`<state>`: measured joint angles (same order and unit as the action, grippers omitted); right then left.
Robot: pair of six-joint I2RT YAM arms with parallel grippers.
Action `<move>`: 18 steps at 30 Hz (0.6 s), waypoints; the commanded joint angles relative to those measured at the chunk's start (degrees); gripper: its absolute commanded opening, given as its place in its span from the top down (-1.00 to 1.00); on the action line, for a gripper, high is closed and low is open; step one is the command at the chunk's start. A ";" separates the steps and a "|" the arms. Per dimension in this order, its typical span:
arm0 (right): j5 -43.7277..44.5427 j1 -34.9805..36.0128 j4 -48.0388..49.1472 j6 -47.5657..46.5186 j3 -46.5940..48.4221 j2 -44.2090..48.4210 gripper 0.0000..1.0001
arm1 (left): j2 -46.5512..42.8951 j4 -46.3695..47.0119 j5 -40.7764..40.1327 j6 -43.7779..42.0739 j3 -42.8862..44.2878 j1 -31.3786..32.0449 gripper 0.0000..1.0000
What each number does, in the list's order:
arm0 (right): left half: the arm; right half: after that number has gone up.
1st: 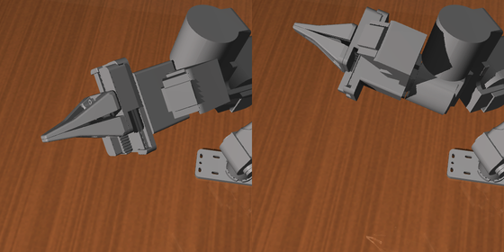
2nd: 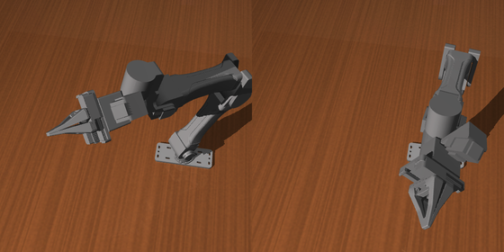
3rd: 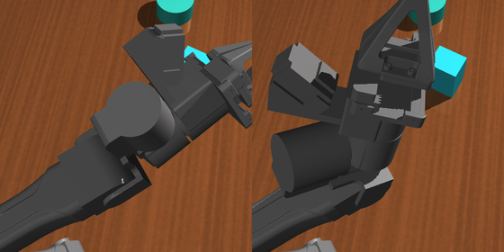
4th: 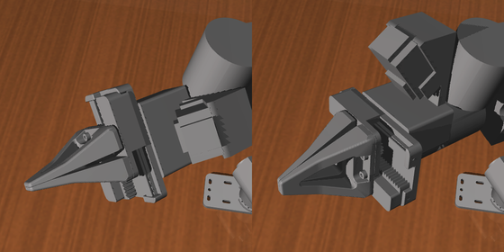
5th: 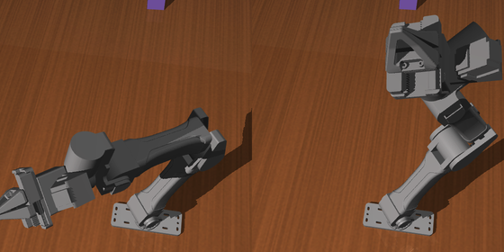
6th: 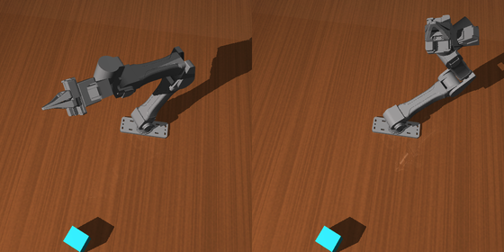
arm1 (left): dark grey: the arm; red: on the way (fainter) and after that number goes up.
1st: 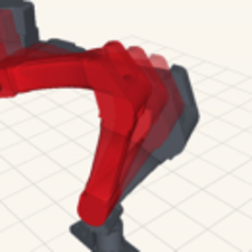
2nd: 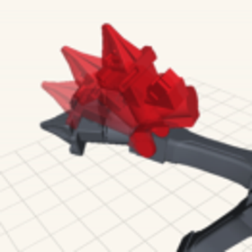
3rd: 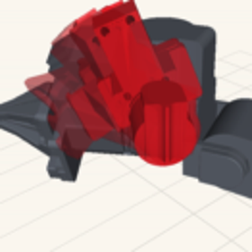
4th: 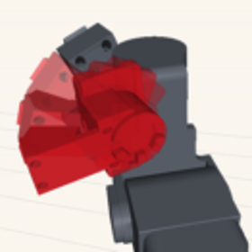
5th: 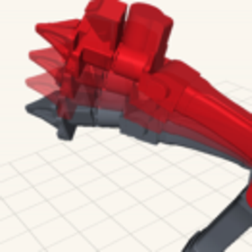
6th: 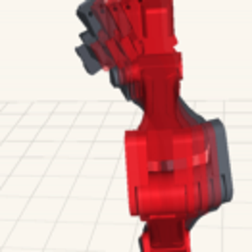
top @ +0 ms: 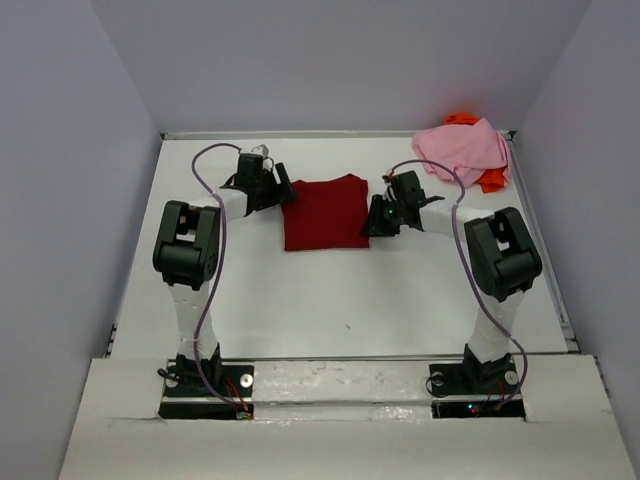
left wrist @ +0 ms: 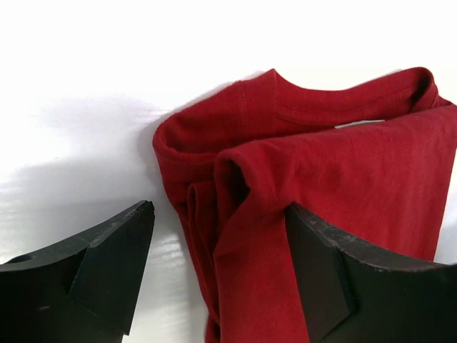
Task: Fold and stack the t-shirts
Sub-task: Fold the tshirt, then neatly place the folded tshirt to the corner
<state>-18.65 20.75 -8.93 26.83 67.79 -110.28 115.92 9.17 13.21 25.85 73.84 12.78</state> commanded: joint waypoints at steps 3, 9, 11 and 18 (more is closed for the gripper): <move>2.21 0.69 -3.26 -3.08 6.53 5.24 -0.07 | -2.00 -3.00 1.29 -3.34 3.67 -0.12 -0.71; 6.70 0.69 -15.65 -11.26 28.14 13.67 -0.69 | -11.04 -18.18 -3.00 -8.88 12.36 -2.49 -0.94; 9.15 0.69 -17.00 -11.71 30.11 16.05 -0.76 | -14.21 -21.37 -4.50 -9.93 12.82 -2.75 -0.96; 20.65 0.69 -14.01 -12.16 14.59 29.67 -0.89 | -32.32 -24.21 -6.98 -8.36 1.50 -2.84 -0.98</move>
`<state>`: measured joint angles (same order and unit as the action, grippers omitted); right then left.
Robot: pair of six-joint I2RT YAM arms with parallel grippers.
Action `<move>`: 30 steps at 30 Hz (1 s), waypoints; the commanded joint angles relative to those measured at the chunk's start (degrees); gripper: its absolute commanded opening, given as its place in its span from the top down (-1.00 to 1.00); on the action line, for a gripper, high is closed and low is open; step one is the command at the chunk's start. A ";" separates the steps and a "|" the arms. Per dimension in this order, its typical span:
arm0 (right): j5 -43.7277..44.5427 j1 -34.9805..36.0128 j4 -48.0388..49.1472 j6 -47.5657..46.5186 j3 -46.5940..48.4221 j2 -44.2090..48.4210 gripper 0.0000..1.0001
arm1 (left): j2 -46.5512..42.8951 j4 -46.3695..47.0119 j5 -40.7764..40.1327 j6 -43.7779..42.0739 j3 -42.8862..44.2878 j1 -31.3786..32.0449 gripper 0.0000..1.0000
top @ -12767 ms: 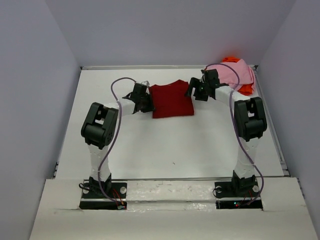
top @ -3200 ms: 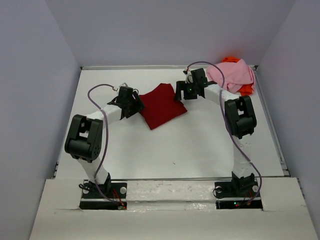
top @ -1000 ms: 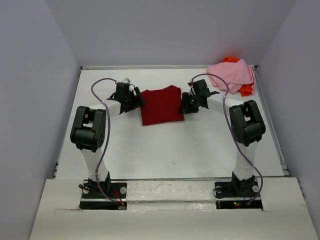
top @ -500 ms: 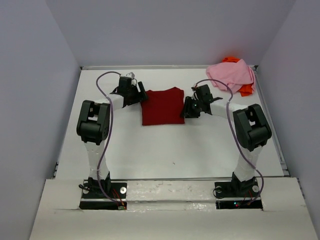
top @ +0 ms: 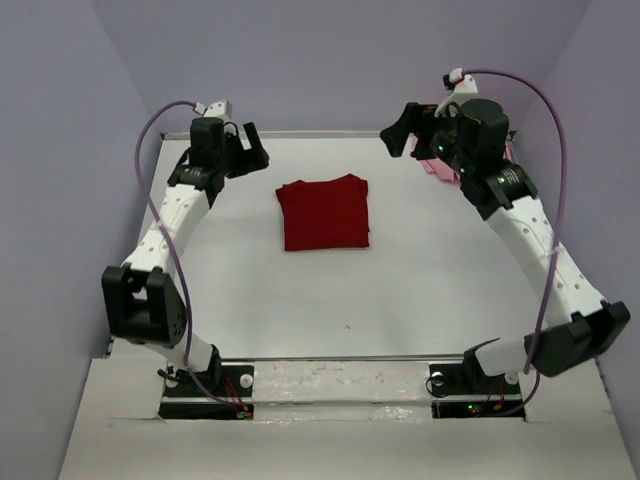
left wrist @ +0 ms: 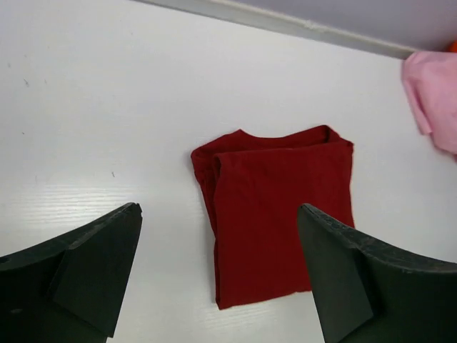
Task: Fold and stack the t-shirts
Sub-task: Neatly place the folded tshirt to the corner
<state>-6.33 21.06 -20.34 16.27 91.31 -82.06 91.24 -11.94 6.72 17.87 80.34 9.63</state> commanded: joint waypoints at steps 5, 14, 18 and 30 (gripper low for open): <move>3.36 0.39 -2.16 1.91 -19.13 5.24 -0.90 | -13.80 3.59 3.73 1.73 -18.88 0.30 -0.97; 1.32 0.39 -0.93 4.12 -21.52 5.95 -0.89 | -13.99 6.40 5.14 3.14 -22.59 0.30 -0.97; 3.50 0.39 0.12 4.64 -23.89 4.90 -0.89 | -8.65 13.68 4.10 6.12 -24.08 2.40 -0.93; 4.66 0.39 -0.14 5.61 -24.25 7.43 -0.89 | 10.35 15.99 -9.53 13.16 -15.30 12.25 -0.86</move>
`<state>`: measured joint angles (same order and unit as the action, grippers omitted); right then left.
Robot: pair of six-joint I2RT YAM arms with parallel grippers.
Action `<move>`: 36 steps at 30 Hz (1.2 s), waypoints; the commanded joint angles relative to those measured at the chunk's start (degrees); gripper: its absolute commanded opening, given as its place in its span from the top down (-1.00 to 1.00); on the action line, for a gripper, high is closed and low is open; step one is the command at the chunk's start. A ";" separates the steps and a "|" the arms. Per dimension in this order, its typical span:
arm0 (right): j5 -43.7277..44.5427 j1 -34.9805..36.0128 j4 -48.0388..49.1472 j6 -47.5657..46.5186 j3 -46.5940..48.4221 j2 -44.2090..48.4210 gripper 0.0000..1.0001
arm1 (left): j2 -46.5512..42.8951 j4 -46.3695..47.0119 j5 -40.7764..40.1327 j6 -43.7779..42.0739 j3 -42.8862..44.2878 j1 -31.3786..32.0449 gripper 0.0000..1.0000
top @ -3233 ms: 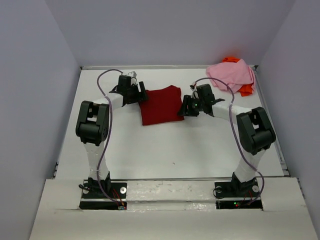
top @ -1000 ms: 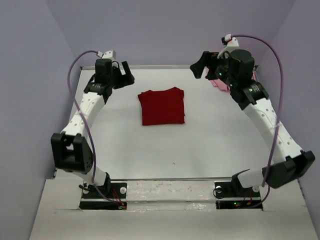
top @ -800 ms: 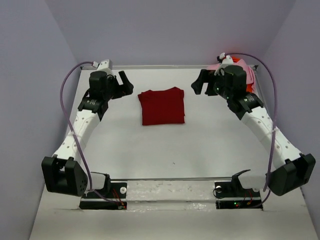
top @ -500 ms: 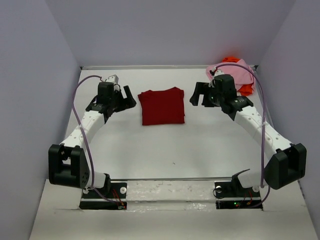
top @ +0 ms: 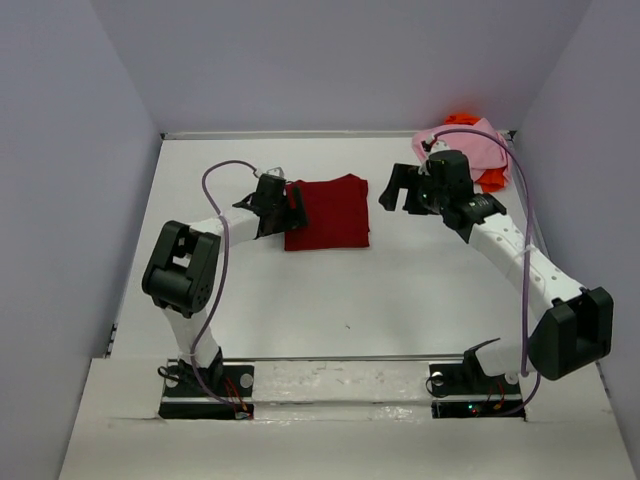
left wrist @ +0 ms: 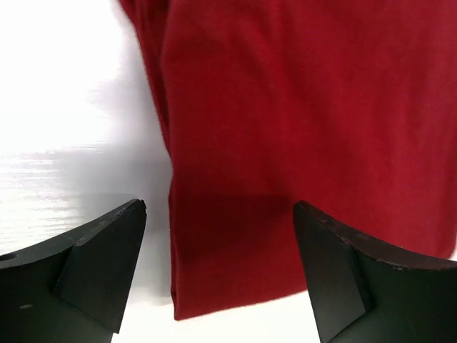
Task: Fold and stack the t-shirts
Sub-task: Neatly place the folded tshirt to the corner
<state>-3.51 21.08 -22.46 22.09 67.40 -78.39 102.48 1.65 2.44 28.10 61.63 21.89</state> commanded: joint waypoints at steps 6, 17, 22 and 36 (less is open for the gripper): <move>1.58 0.36 1.72 0.32 -2.53 6.93 -0.89 | 1.67 3.09 -6.92 3.72 3.50 0.35 -0.79; 3.16 0.36 1.01 -0.55 -1.57 8.25 -0.89 | 7.47 5.73 -4.72 3.98 3.50 0.35 -0.34; 5.62 0.36 0.84 -1.34 -0.60 8.69 -0.89 | 9.14 4.07 -5.68 2.49 5.95 0.08 0.37; 8.78 0.36 -1.01 -1.78 1.51 6.59 -0.89 | 15.65 -7.88 -4.89 -6.03 22.48 -11.77 0.92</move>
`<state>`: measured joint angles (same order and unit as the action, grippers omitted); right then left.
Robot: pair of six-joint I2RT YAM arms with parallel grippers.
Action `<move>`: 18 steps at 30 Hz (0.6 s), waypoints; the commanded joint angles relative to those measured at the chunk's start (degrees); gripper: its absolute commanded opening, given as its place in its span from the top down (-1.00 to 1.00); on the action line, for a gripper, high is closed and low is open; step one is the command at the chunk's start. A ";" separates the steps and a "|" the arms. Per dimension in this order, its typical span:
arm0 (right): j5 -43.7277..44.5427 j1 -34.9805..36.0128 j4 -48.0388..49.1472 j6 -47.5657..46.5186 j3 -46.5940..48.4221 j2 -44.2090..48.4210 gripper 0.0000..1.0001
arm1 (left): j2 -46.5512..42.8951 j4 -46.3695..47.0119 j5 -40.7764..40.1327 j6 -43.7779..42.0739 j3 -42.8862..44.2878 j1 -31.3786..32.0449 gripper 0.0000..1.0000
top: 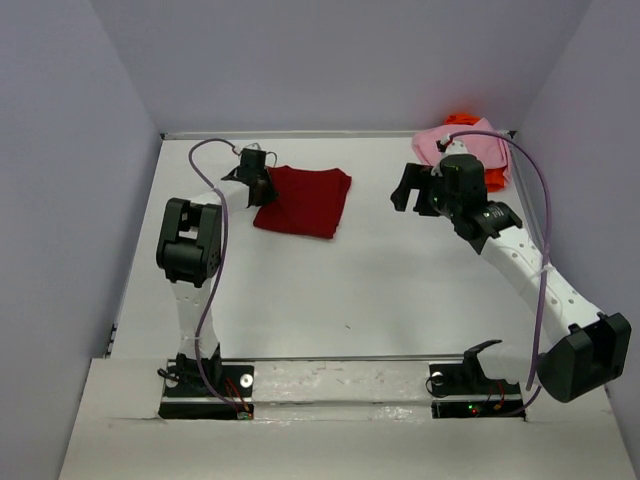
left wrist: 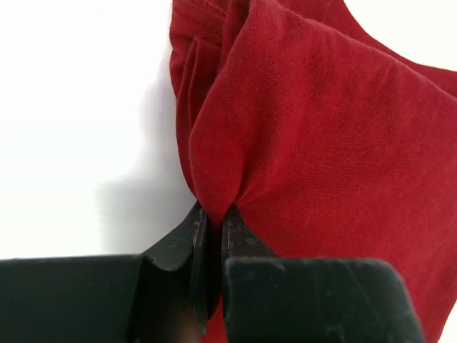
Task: Fold and stack the t-shirts
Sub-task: Neatly place the folded tshirt to the corner
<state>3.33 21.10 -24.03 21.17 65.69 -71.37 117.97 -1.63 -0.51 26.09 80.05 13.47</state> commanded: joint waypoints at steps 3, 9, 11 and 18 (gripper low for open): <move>2.82 0.34 0.39 -0.87 4.36 -1.57 -0.89 | 1.99 -8.29 -2.91 -6.91 9.14 -7.48 0.92; 4.49 0.34 0.13 -0.95 6.90 -5.96 -0.89 | 7.43 -12.25 -1.87 -13.41 18.63 -16.61 0.92; 5.19 0.34 -0.05 -0.95 7.61 -6.84 -0.89 | 9.63 -13.66 -1.42 -14.48 24.15 -18.65 0.92; 6.69 0.34 -1.10 -0.95 10.50 -9.83 -0.89 | 21.84 -20.25 -5.28 -18.35 43.07 -24.63 0.92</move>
<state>7.94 21.10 -25.36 20.75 72.18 -80.84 137.08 -17.58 -2.63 11.92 115.98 -9.63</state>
